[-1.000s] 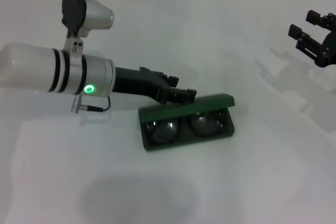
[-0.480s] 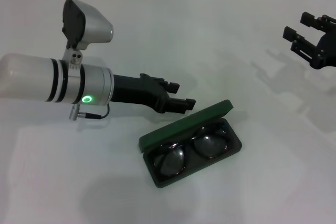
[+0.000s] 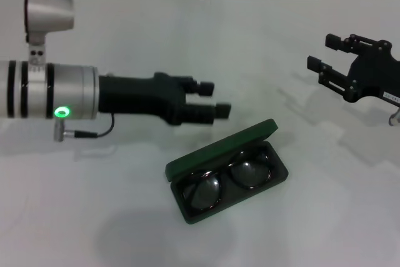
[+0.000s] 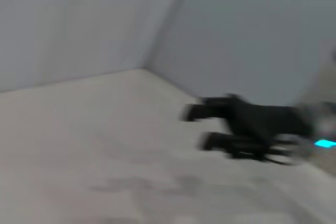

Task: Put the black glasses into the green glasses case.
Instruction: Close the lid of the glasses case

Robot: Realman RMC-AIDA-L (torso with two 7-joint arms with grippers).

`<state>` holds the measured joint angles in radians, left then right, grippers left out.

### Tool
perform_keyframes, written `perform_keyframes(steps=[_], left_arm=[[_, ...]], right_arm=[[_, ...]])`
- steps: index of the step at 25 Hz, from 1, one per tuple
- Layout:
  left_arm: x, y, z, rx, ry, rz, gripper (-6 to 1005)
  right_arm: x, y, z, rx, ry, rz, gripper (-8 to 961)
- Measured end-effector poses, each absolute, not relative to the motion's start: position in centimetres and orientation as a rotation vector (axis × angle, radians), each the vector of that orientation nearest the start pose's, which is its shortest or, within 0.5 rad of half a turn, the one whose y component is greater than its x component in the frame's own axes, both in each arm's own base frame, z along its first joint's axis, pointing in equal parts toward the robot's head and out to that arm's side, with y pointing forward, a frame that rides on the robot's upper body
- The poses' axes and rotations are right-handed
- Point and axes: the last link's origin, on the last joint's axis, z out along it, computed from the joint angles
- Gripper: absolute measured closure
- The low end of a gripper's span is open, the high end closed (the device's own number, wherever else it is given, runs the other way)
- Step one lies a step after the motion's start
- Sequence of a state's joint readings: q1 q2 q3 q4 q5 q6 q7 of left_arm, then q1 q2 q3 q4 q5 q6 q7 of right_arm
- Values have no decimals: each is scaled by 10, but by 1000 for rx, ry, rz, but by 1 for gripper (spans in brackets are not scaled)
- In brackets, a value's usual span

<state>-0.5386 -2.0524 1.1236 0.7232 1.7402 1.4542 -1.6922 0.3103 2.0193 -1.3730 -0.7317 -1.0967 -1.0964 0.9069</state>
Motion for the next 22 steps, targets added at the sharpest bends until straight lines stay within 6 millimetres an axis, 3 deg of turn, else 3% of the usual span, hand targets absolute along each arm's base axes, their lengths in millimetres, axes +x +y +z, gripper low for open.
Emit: perform_keyframes(steps=[7,15,22], left_arm=[[-211,317,-25,-2994,-778,-712,248],[-219,325,-46,-2963,-785,-511,174],[-217,323,-50,-2992,-767,-479,170]], right_arm=[[243,340,-7,-2427,95,718,455],[232,342,-11,-2462,23,698,454],[232,342,-13,-2467,10,687,454]])
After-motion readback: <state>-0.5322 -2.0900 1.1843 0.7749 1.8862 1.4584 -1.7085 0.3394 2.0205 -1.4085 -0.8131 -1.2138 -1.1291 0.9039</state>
